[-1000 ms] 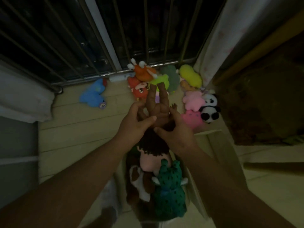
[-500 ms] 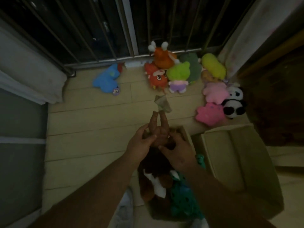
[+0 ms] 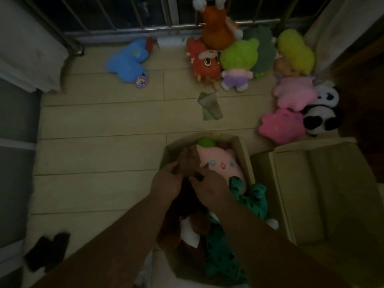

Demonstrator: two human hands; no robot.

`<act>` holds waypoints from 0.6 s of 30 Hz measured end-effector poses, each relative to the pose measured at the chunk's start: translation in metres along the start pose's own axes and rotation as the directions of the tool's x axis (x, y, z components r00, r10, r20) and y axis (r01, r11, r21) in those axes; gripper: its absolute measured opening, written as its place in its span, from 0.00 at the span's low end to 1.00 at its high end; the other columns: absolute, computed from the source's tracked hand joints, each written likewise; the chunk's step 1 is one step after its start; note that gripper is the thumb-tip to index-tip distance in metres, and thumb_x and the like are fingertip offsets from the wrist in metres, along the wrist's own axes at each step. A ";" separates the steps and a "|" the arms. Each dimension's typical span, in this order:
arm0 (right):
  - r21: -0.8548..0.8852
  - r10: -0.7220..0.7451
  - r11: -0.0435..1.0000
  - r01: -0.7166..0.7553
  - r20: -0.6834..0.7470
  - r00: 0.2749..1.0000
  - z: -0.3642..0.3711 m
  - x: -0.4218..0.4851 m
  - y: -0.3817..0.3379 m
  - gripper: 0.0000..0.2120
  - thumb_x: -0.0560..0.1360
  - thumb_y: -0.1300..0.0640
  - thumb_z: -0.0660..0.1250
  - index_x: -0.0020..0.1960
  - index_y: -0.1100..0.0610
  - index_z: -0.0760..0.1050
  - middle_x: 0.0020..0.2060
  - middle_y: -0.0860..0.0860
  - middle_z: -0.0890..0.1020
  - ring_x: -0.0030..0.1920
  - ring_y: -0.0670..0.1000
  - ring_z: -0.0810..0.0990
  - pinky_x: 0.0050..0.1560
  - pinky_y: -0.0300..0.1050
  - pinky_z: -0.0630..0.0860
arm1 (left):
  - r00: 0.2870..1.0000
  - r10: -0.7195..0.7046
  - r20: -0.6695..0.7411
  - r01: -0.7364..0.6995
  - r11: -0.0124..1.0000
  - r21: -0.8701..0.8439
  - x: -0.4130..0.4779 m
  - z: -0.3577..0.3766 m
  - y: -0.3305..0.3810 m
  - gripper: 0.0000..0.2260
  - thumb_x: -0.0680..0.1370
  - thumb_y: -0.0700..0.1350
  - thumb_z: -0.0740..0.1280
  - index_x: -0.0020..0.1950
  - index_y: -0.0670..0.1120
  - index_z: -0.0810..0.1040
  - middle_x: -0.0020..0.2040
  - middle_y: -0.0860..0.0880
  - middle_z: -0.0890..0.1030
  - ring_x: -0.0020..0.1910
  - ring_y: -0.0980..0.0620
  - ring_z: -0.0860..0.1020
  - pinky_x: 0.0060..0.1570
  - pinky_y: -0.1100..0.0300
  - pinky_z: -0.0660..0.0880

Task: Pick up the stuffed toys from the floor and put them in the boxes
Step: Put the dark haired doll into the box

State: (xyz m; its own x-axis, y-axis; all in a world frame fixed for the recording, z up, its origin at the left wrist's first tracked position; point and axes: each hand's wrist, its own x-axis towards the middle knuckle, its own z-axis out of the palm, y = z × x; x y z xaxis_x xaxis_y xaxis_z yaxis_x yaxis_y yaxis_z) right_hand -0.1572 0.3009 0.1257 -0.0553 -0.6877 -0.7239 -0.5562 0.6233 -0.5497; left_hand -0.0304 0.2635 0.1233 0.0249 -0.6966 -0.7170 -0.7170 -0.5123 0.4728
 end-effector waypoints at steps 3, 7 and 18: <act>-0.020 -0.018 1.000 0.018 0.009 1.000 -0.010 -0.001 -0.005 0.19 0.80 0.47 0.59 0.67 0.52 0.73 0.64 0.53 0.77 0.64 0.55 0.74 0.62 0.43 0.68 | 0.999 0.028 -0.033 -0.028 1.000 -0.006 -0.004 -0.008 0.008 0.16 0.77 0.45 0.66 0.65 0.49 0.77 0.62 0.47 0.79 0.60 0.46 0.77 0.60 0.58 0.72; -0.026 -0.020 0.999 0.018 -0.065 0.998 -0.039 -0.018 -0.024 0.17 0.80 0.46 0.60 0.63 0.54 0.76 0.60 0.52 0.79 0.60 0.54 0.76 0.57 0.42 0.70 | 0.997 0.066 -0.049 -0.067 0.998 -0.017 -0.020 -0.031 0.026 0.15 0.77 0.43 0.65 0.64 0.50 0.77 0.62 0.47 0.79 0.60 0.47 0.77 0.62 0.56 0.71; 0.179 -0.080 0.973 0.145 -0.330 0.941 -0.172 -0.115 -0.145 0.15 0.76 0.50 0.67 0.61 0.52 0.77 0.53 0.49 0.80 0.51 0.52 0.80 0.57 0.49 0.76 | 0.964 0.233 -0.128 -0.259 0.931 -0.258 -0.118 -0.147 0.169 0.14 0.76 0.45 0.68 0.62 0.52 0.77 0.59 0.51 0.79 0.58 0.51 0.77 0.51 0.61 0.71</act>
State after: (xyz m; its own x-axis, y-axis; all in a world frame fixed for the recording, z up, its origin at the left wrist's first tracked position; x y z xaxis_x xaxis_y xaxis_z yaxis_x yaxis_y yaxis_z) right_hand -0.2123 0.2255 0.3606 -0.2812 -0.8193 -0.4997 -0.4010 0.5734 -0.7144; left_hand -0.0523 0.1853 0.3635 -0.0536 -0.8550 -0.5158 -0.4940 -0.4262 0.7578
